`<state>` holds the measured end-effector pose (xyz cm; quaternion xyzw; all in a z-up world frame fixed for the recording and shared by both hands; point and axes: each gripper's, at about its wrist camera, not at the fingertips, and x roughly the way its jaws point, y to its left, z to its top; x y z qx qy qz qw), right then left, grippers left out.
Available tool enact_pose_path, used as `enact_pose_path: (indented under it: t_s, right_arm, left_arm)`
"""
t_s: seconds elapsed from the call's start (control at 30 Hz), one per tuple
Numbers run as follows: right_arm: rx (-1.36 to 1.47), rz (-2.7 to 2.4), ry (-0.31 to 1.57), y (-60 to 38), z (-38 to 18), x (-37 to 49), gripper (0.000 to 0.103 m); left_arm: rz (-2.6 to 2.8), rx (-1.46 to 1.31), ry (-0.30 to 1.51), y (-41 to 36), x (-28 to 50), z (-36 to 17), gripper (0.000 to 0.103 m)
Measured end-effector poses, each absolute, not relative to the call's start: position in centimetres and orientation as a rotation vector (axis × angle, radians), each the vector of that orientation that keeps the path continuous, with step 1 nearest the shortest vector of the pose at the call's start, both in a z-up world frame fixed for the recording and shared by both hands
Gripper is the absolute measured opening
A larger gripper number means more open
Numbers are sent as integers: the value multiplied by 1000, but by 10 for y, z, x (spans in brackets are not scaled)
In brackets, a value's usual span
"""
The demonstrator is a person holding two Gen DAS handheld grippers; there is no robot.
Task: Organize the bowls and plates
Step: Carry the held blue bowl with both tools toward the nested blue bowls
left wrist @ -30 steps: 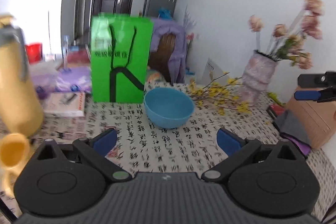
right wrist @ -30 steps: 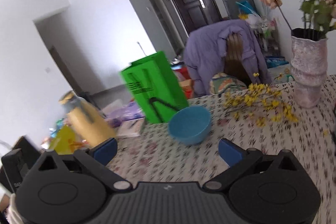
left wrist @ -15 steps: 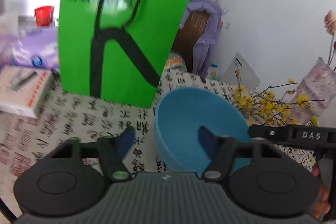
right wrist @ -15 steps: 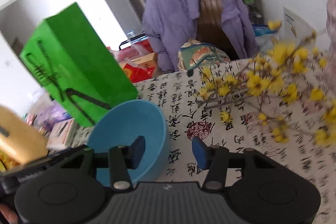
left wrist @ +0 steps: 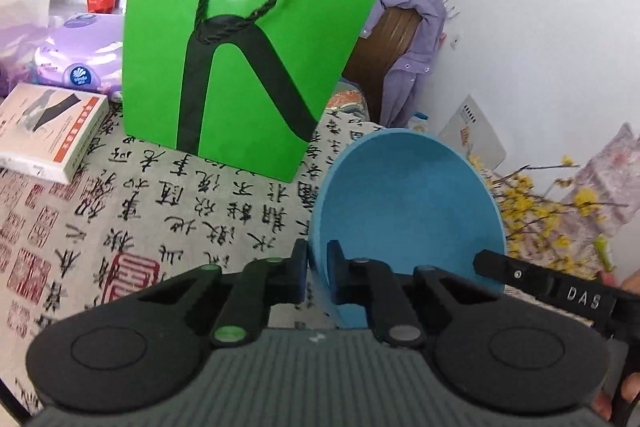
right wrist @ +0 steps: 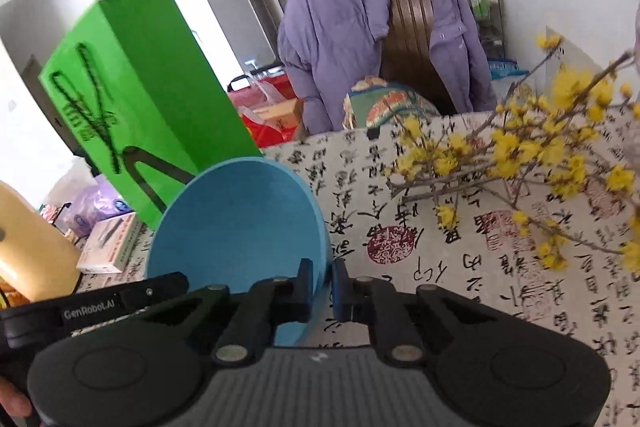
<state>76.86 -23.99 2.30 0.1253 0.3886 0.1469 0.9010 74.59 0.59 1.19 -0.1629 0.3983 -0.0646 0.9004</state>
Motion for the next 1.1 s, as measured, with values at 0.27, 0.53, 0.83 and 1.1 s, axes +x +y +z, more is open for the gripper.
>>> enact_pose_path:
  t_s: [0.27, 0.53, 0.83, 1.1]
  right_arm:
    - [234, 295, 722, -255, 105, 714, 9]
    - [199, 309, 607, -269, 205, 619, 9]
    - [165, 335, 473, -273, 290, 491, 9]
    - [146, 385, 443, -264, 302, 386, 9]
  left_arm:
    - [-162, -323, 753, -11, 690, 82, 10]
    - [-197, -298, 655, -25, 600, 176, 10]
    - [-221, -250, 507, -30, 471, 262, 12]
    - [-204, -229, 458, -23, 359, 268, 12]
